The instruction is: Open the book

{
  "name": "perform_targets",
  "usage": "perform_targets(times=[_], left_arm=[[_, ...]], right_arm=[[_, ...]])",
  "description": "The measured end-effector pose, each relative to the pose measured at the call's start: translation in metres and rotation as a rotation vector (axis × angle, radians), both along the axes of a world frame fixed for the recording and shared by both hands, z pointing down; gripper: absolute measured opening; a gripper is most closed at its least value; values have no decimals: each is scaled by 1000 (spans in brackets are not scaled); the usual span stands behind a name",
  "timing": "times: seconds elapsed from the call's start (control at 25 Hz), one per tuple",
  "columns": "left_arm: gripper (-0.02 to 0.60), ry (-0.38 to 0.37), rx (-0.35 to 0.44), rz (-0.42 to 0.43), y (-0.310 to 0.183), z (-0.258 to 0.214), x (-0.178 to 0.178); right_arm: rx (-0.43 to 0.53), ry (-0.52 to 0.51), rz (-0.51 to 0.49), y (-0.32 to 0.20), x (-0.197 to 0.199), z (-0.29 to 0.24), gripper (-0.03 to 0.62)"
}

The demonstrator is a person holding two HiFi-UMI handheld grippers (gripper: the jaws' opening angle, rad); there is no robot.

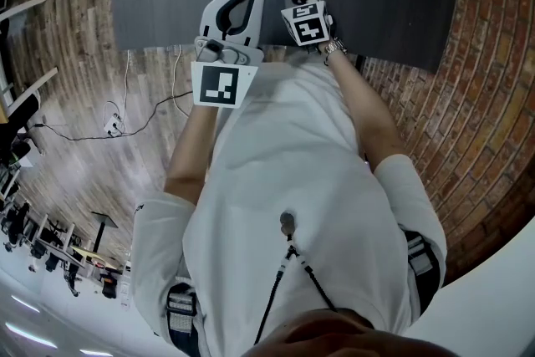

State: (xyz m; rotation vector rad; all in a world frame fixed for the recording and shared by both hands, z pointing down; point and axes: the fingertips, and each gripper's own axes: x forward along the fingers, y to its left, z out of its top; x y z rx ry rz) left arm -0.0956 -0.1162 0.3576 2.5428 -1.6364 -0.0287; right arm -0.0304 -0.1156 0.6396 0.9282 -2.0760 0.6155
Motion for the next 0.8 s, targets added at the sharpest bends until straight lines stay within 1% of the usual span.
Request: perform_targets(times=[0.48, 0.8], left_arm=[[23, 2, 9, -34, 1, -8, 39], [23, -10, 18, -46, -1, -11, 63]], right_arm=[[18, -15, -40, -12, 39, -15, 38], [22, -36, -31, -22, 67, -20, 38]])
